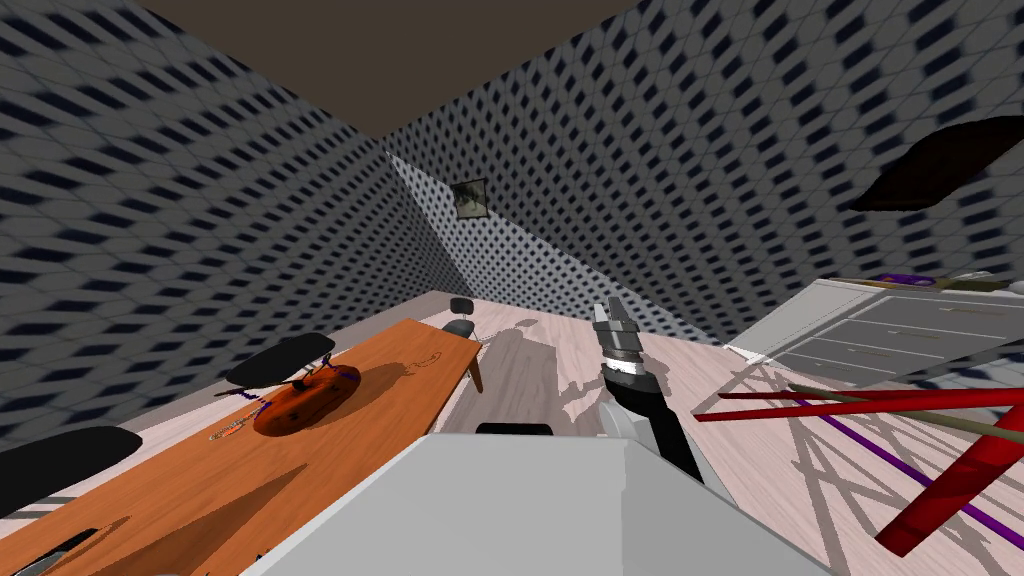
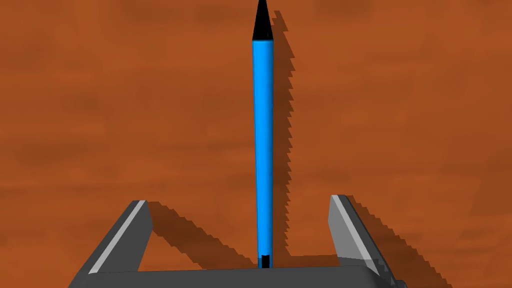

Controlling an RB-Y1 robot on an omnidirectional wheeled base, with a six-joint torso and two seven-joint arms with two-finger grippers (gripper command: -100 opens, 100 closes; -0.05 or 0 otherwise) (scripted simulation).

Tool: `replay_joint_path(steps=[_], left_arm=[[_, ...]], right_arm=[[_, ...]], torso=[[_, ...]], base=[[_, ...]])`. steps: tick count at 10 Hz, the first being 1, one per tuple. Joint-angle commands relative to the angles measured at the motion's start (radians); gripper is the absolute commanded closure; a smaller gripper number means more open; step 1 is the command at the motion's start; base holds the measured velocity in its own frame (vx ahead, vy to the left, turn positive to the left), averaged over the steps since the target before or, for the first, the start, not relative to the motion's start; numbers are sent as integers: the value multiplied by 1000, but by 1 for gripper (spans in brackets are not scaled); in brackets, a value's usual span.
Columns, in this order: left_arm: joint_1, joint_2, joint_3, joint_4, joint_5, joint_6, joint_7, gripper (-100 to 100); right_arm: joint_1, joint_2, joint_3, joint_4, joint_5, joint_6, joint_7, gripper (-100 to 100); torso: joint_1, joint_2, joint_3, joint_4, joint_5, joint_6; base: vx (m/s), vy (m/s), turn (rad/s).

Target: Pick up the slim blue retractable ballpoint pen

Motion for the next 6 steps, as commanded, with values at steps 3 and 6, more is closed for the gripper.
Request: replay_joint_path(steps=[3,6], left_arm=[[10,5,4,37,48,-9,-33,-100],[10,5,4,37,48,-9,-33,-100]], right_arm=[[0,0,0,0,0,0,0,0],[0,0,0,0,0,0,0,0]], torso=[[1,1,0,0,1,0],[2,0,0,0,1,0]], base=[[-26,-20,-86],[-1,-1,-4]])
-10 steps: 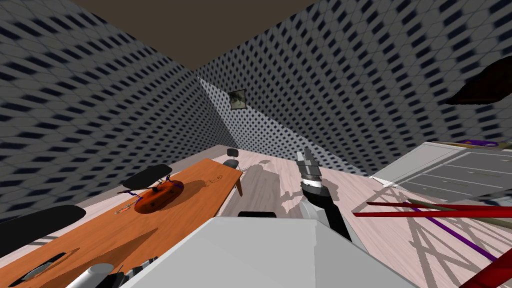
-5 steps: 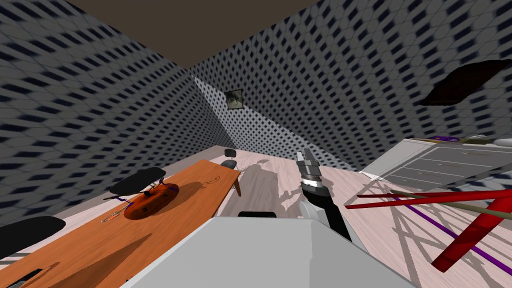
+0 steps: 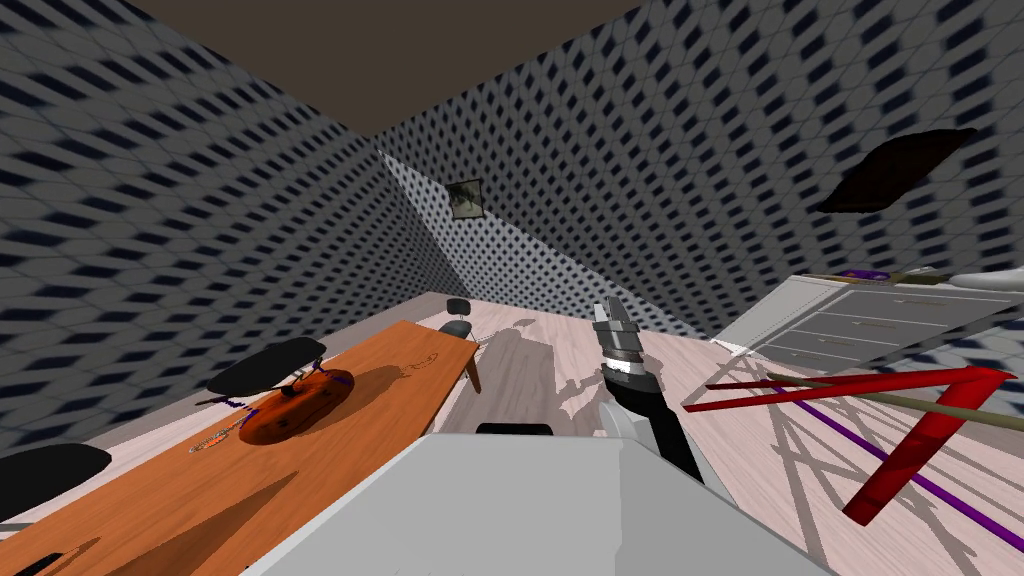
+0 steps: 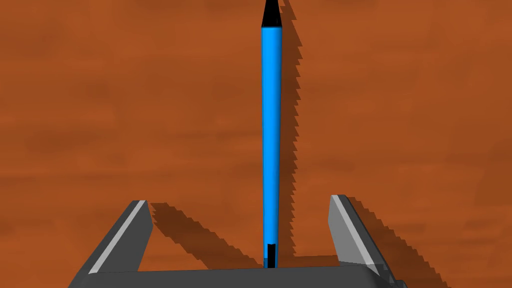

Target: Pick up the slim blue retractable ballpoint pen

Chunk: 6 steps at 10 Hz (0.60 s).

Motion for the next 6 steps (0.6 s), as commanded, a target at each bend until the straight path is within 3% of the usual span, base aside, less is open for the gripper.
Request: replay_joint_path(steps=[1,3,6], left_arm=[[1,0,0,-1,0,0,1,-100],[1,0,0,-1,0,0,1,-100],[50,-36,-9,-110,-60,-14,62,-100]], right_arm=[[0,0,0,0,0,0,0,0],[0,0,0,0,0,0,0,0],[0,0,0,0,0,0,0,0]], torso=[[0,0,0,0,0,0],[0,0,0,0,0,0],[2,-2,-1,-1,1,-1]], base=[[0,0,0],[2,2,7],[37,30,130]])
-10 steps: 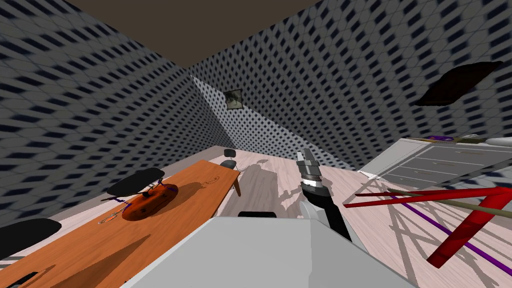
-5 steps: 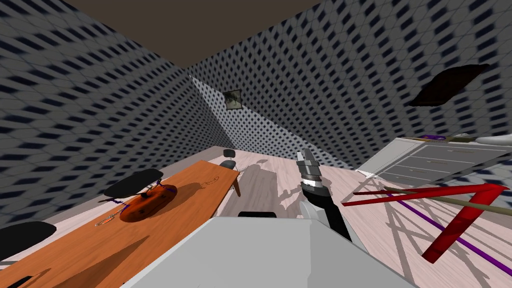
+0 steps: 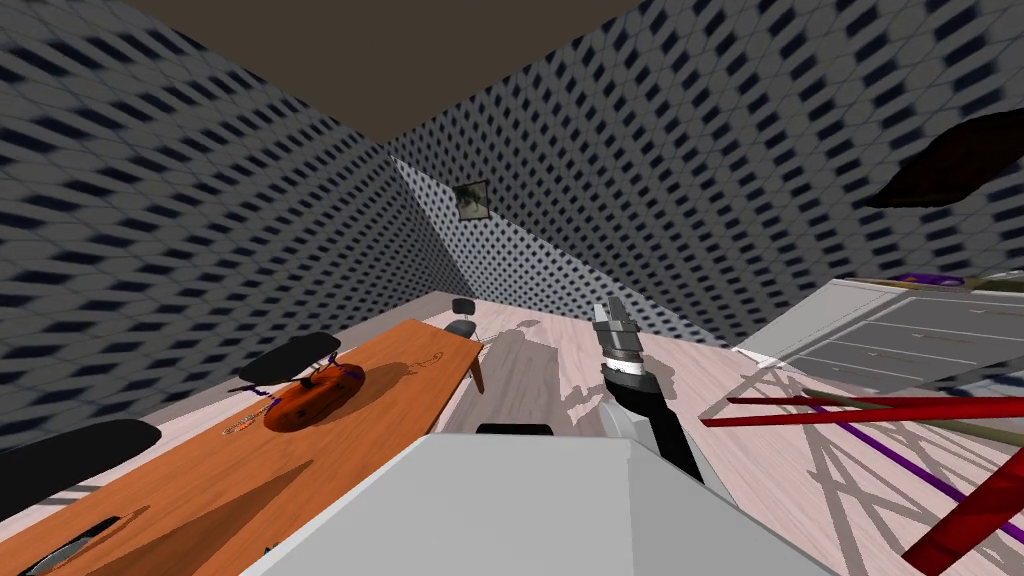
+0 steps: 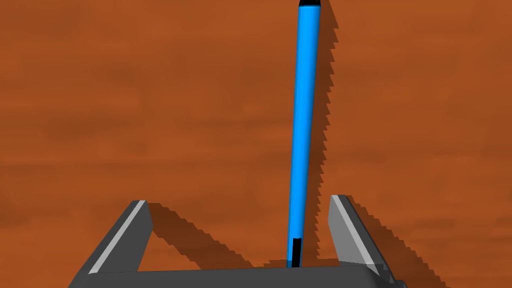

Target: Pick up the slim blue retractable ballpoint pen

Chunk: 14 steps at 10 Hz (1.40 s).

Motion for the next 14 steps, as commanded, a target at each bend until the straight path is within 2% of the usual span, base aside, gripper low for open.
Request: replay_joint_path(steps=[1,3,4,7,8,9,13,14], left_arm=[[19,-29,-1,-50,-43,-14,24,-100],[52,-53,-7,-146,-83,-23,65,-100],[52,-53,-7,-146,-83,-23,65,-100],[102,-89,-16,-265,-142,-37,127,-100],[93,-79,-14,-245,-134,-36,119,-100],[94,-80,-15,-247,-136,-37,122,100],[93,-80,-15,-248,-136,-37,121,100],[93,-80,-15,-248,-136,-37,121,0]], right_arm=[[0,0,0,0,0,0,0,0],[0,0,0,0,0,0,0,0],[0,0,0,0,0,0,0,0],[0,0,0,0,0,0,0,0],[0,0,0,0,0,0,0,0],[0,0,0,0,0,0,0,0],[0,0,0,0,0,0,0,0],[0,0,0,0,0,0,0,0]], torso=[[0,0,0,0,0,0],[4,0,-1,-1,5,-2],[6,2,0,-1,8,-3],[8,4,2,0,12,-4],[9,3,2,0,15,-4],[9,5,2,0,16,-3],[10,8,4,1,16,-4],[10,8,4,1,16,-4]], base=[[75,58,248],[68,46,194],[12,10,41],[49,31,132],[32,8,36],[5,-3,-10],[1,-1,2],[0,0,0]])
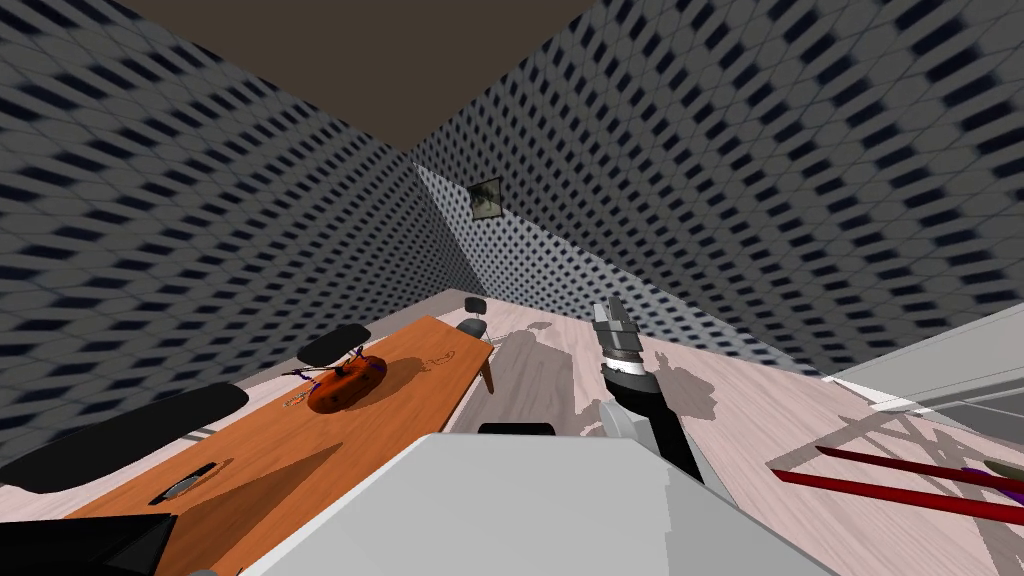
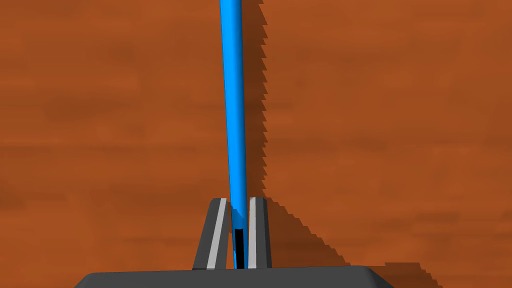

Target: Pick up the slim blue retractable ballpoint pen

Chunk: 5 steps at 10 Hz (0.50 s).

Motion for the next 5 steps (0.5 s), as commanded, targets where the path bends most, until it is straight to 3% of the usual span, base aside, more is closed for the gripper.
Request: replay_joint_path(steps=[1,2,5], left_arm=[[-8,3,3,22,14,5,-14,100],[-8,3,3,22,14,5,-14,100],[-58,39,11,132,73,18,-76,100]], right_arm=[[0,0,0,0,0,0,0,0],[0,0,0,0,0,0,0,0],[0,0,0,0,0,0,0,0]], torso=[[0,0,0,0,0,0],[-1,1,1,0,0,0],[-2,2,1,1,0,1]], base=[[-21,-19,-95],[-20,-16,-66],[-41,-32,-133]])
